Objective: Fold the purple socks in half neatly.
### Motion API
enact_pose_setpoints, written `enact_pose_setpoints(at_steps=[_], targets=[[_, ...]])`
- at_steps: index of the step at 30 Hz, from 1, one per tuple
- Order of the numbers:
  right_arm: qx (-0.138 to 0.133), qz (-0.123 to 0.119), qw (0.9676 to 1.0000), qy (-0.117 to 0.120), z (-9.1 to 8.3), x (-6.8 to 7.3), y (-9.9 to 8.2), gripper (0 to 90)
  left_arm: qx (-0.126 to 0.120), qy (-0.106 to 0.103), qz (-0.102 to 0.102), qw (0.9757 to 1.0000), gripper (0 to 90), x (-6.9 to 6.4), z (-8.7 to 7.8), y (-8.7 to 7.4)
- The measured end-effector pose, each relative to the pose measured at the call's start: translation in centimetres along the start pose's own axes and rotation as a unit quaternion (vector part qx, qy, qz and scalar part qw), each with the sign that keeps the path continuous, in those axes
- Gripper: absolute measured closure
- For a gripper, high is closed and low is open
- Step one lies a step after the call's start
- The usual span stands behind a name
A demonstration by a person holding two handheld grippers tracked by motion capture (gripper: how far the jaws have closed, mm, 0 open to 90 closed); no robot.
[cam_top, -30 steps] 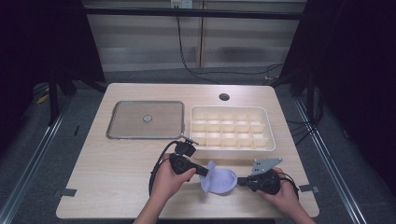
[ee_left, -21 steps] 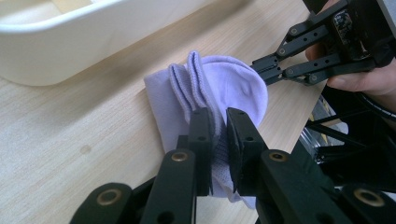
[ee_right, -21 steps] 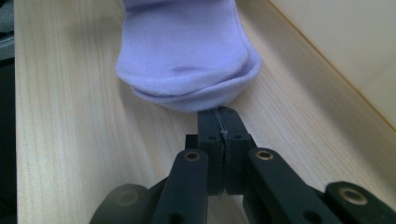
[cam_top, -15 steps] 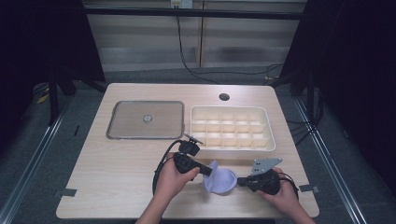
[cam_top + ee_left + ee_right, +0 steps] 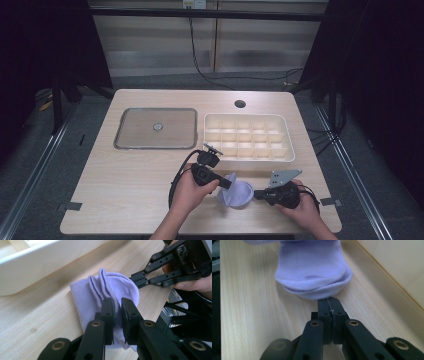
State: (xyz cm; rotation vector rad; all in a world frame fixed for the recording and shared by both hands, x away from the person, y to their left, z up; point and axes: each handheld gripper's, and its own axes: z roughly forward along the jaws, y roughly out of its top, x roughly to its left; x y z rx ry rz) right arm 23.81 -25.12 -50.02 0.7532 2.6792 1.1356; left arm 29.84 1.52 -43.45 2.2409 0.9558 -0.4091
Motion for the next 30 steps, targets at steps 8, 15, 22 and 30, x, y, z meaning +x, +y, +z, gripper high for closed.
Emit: enact_pose_setpoints(at_steps=[8, 15, 22, 30], targets=[[-0.001, -0.002, 1.0000, 0.000, 0.0, -0.1, 0.0, 88.8, 0.012, 0.001, 0.005, 0.9999, 80.9, -0.3, 0.8, 0.4], [0.000, -0.001, 1.0000, 0.001, 0.0, -0.1, 0.0, 88.8, 0.013, 0.001, 0.005, 0.9999, 80.9, -0.3, 1.2, 0.5], [0.000, -0.002, 1.0000, 0.001, 0.1, 0.0, 0.1, 88.8, 0.011, -0.005, 0.005, 0.9999, 80.9, -0.5, 1.5, 0.7], [0.000, -0.003, 1.0000, 0.003, 0.1, 0.0, 0.1, 88.8, 0.016, -0.005, 0.001, 0.9999, 80.6, -0.6, 2.1, 1.0]])
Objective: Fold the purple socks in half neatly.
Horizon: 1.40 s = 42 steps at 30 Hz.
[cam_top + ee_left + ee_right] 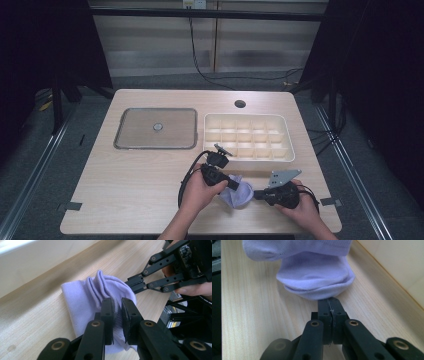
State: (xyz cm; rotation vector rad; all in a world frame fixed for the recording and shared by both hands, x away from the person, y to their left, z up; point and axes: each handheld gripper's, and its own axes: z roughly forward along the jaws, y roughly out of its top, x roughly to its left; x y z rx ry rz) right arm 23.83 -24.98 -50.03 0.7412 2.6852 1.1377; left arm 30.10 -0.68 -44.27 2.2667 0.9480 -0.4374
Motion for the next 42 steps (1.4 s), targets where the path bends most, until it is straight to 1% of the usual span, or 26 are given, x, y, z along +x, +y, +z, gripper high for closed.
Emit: enact_pose_setpoints(at_steps=[6, 8, 9, 10, 11, 12, 15, 19, 21, 24, 26, 27, 28, 29, 31, 32, 40, 41, 42], targets=[[0.000, 0.001, 1.0000, 0.001, 0.0, 0.0, 0.0, 88.8, 0.007, 0.003, 0.002, 1.0000, 80.6, 0.0, 0.1, 0.0], [0.000, 0.001, 1.0000, 0.002, 0.0, 0.0, 0.0, 88.8, 0.006, 0.003, 0.001, 1.0000, 80.6, 0.0, 0.2, 0.0], [-0.001, 0.000, 1.0000, 0.002, 0.0, 0.0, 0.0, 88.8, 0.002, 0.001, -0.005, 1.0000, 80.6, -0.1, 0.3, 0.0], [-0.001, 0.000, 1.0000, 0.002, 0.0, 0.0, 0.0, 88.8, 0.006, 0.003, 0.000, 1.0000, 80.5, -0.1, 0.3, 0.0], [-0.001, -0.001, 1.0000, 0.002, 0.0, 0.0, 0.0, 88.8, 0.002, 0.002, -0.002, 1.0000, 80.5, -0.2, 0.4, 0.0], [-0.001, -0.001, 1.0000, 0.002, 0.0, 0.0, 0.0, 88.8, 0.006, 0.000, 0.002, 1.0000, 80.5, -0.1, 0.3, 0.1], [-0.001, 0.000, 1.0000, 0.002, 0.0, 0.0, 0.0, 88.8, 0.006, 0.006, 0.004, 1.0000, 80.3, -0.2, 0.4, 0.2], [-0.002, 0.002, 1.0000, 0.003, 0.1, 0.0, 0.0, 88.6, 0.007, 0.006, 0.000, 1.0000, 80.3, -0.4, 0.4, 0.3], [-0.002, 0.002, 1.0000, 0.003, 0.1, 0.0, 0.0, 88.6, 0.006, 0.005, 0.007, 0.9999, 80.3, -0.4, 0.4, 0.3], [-0.002, 0.000, 1.0000, 0.003, 0.1, -0.1, 0.1, 88.6, 0.007, 0.008, 0.007, 0.9999, 80.2, -0.5, 0.5, 0.4], [-0.002, 0.001, 1.0000, 0.003, 0.1, -0.1, 0.1, 88.6, 0.006, 0.009, 0.002, 0.9999, 80.3, -0.6, 0.7, 0.4], [-0.002, 0.001, 1.0000, 0.003, 0.1, -0.1, 0.1, 88.6, 0.008, 0.011, 0.007, 0.9999, 80.3, -0.5, 0.8, 0.4], [-0.002, 0.001, 1.0000, 0.003, 0.1, -0.1, 0.1, 88.6, 0.011, 0.014, 0.006, 0.9998, 80.3, -0.5, 0.9, 0.4], [-0.002, 0.001, 1.0000, 0.003, 0.1, -0.1, 0.1, 88.6, 0.011, 0.012, 0.008, 0.9998, 80.3, -0.5, 1.0, 0.4], [0.000, 0.001, 1.0000, 0.004, 0.1, 0.0, 0.1, 88.6, 0.015, 0.019, 0.011, 0.9996, 80.2, -0.6, 1.1, 0.4], [0.000, 0.001, 1.0000, 0.004, 0.1, 0.0, 0.1, 88.6, 0.013, 0.020, 0.012, 0.9996, 80.1, -0.6, 1.2, 0.3], [0.000, 0.002, 1.0000, 0.005, 0.1, 0.0, 0.1, 88.6, 0.018, 0.023, 0.012, 0.9995, 80.0, -0.7, 1.7, 0.3], [0.000, 0.002, 1.0000, 0.005, 0.1, 0.0, 0.1, 88.6, 0.016, 0.019, 0.013, 0.9996, 79.8, -0.7, 1.8, 0.2], [0.000, 0.003, 1.0000, 0.005, 0.1, 0.0, 0.1, 88.6, 0.019, 0.020, 0.012, 0.9995, 79.7, -0.7, 1.9, 0.2]])
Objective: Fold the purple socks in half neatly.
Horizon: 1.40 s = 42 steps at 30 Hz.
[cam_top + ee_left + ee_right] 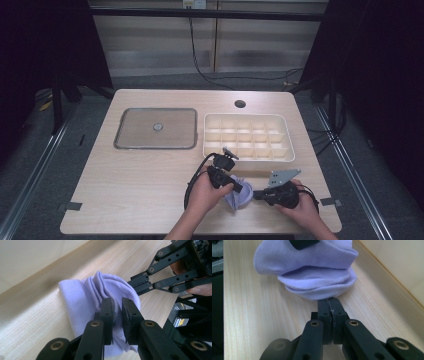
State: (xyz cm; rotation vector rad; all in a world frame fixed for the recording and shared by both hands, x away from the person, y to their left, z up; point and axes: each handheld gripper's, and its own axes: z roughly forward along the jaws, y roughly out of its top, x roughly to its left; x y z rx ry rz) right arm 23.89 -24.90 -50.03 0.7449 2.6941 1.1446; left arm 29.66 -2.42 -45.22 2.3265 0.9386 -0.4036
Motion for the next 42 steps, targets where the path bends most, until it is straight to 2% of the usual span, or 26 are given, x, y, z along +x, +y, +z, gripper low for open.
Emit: enact_pose_setpoints(at_steps=[15, 42], targets=[[0.000, -0.003, 1.0000, -0.001, 0.02, 0.02, 0.03, 88.3, -0.003, -0.003, 0.001, 1.0000, 76.7, -0.21, 0.72, -0.23], [-0.002, 0.001, 1.0000, 0.003, 0.04, -0.10, -0.01, 88.0, -0.001, -0.009, 0.010, 0.9999, 71.5, -0.84, 0.79, -0.07]])
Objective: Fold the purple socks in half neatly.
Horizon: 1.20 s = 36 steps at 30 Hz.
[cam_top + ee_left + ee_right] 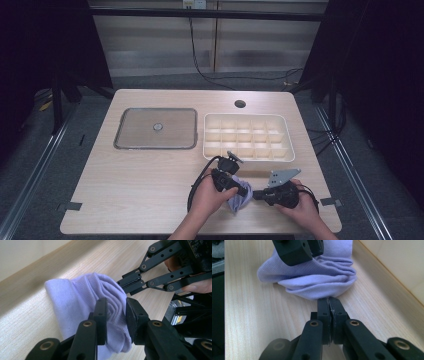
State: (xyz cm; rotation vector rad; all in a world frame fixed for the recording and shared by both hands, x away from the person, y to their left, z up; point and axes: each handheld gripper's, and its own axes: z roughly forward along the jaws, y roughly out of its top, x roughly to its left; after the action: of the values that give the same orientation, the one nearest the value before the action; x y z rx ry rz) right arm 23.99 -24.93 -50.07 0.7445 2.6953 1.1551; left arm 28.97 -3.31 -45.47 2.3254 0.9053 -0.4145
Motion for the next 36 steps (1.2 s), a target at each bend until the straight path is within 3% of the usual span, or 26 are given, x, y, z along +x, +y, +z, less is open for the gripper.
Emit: enact_pose_setpoints(at_steps=[22, 30, 36], targets=[[-0.002, 0.005, 1.0000, 0.004, 0.0, -0.1, -0.1, 87.9, -0.002, 0.010, 0.003, 0.9999, 70.7, 0.0, -1.9, 0.6], [-0.003, 0.004, 1.0000, 0.005, 0.0, -0.1, -0.1, 87.9, -0.008, 0.023, 0.010, 0.9997, 72.4, -0.2, -2.8, 1.0], [-0.003, 0.004, 1.0000, 0.004, 0.0, -0.2, -0.1, 87.8, -0.001, 0.044, 0.013, 0.9989, 78.0, -0.1, -2.8, 0.9]])
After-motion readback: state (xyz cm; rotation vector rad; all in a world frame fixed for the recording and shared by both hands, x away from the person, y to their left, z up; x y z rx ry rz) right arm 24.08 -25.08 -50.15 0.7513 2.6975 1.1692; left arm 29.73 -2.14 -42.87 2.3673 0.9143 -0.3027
